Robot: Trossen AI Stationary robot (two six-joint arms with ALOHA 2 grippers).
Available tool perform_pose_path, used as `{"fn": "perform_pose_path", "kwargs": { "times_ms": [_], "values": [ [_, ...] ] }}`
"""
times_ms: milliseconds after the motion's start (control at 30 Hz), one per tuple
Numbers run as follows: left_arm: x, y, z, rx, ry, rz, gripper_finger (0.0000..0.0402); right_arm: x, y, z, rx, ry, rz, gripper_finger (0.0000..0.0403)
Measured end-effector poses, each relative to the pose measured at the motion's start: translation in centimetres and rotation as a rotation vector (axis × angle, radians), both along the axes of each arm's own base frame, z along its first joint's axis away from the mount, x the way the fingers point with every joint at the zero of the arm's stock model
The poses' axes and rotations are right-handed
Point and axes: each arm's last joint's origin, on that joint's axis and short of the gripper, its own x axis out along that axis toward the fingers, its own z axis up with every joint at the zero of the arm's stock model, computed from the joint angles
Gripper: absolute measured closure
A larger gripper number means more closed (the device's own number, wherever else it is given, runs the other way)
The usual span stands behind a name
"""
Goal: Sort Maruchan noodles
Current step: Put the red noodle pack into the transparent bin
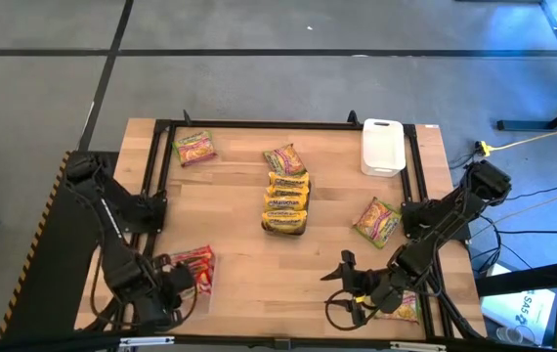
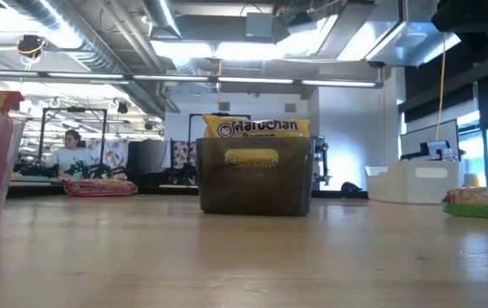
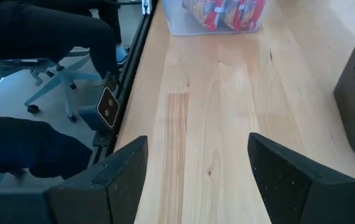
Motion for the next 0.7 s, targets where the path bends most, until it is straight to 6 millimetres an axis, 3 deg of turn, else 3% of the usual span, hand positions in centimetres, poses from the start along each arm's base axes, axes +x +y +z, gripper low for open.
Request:
{"fn": "perform_pose_path", "kwargs": {
  "times_ms": [700],
  "values": [
    [1.7, -3.0, -5.8, 0.111, 0.114, -0.045, 0.0281, 0.0, 0.0, 0.0, 0.016, 0.001, -0.009, 0.015]
  ]
}}
